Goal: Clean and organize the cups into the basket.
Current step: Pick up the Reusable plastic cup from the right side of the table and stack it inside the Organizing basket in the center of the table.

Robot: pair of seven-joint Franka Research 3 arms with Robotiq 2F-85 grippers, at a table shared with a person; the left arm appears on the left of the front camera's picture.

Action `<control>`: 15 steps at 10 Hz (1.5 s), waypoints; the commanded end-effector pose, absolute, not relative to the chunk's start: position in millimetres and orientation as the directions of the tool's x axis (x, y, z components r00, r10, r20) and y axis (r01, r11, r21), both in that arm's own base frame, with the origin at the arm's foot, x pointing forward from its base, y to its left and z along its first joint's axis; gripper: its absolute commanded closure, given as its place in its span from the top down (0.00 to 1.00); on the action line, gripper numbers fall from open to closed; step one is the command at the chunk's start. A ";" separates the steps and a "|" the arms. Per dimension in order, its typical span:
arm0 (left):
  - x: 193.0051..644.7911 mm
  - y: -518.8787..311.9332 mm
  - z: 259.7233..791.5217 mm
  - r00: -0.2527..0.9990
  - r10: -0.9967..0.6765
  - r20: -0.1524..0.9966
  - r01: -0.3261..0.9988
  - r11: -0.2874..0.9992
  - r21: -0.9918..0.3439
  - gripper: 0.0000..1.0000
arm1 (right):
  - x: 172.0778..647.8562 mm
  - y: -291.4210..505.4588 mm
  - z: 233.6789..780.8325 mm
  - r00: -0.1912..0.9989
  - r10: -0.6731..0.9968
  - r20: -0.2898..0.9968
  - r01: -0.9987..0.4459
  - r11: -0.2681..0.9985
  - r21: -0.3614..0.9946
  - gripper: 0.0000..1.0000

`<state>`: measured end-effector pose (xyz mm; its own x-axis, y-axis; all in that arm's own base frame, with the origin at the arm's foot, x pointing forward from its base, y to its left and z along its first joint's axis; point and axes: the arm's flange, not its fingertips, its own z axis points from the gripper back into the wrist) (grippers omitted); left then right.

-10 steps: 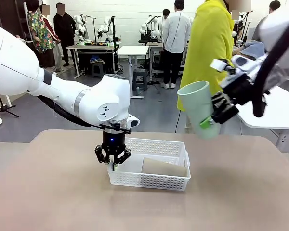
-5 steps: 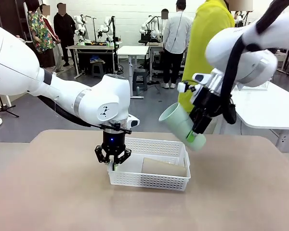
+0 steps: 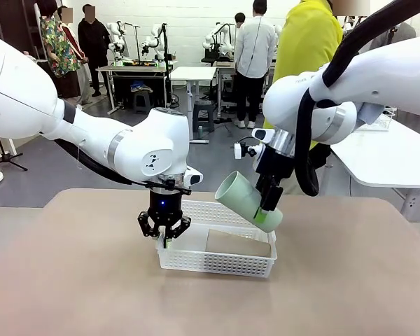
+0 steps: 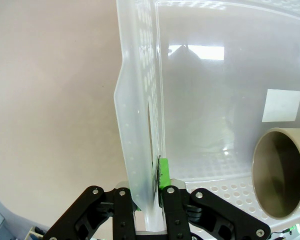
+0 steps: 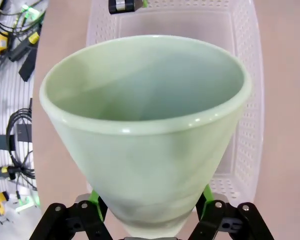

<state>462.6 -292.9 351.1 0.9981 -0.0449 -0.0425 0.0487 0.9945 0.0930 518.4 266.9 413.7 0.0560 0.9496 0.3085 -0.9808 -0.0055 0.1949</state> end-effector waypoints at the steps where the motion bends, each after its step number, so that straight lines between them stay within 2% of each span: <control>1: 463.5 -292.1 351.2 0.998 -0.060 -0.035 0.063 0.993 0.100 0.03 | 515.4 264.6 420.1 0.056 0.951 0.305 -0.982 -0.003 0.188 0.81; 7: 463.5 -292.1 351.2 0.998 -0.060 -0.035 0.063 0.993 0.100 0.03 | 518.3 266.0 418.0 0.055 0.949 0.310 -0.982 -0.005 0.189 0.81; 8: 463.5 -292.1 351.2 0.998 -0.060 -0.035 0.063 0.993 0.100 0.03 | 516.9 271.5 418.8 0.001 0.963 0.270 -0.987 -0.043 0.155 0.81; 9: 463.5 -292.1 351.2 0.998 -0.060 -0.035 0.063 0.993 0.100 0.03 | 518.8 279.9 417.5 -0.004 0.969 0.249 -0.990 -0.038 0.133 0.81; 15: 463.5 -292.1 351.2 0.998 -0.060 -0.035 0.063 0.993 0.100 0.03 | 543.3 301.5 394.3 -0.030 0.964 0.263 -0.995 -0.055 0.089 0.81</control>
<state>462.6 -292.8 351.1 0.9981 -0.0448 -0.0425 0.0486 0.9945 0.0930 534.5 293.9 395.4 -0.0206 0.9582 0.2854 -0.9918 -0.0556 0.1150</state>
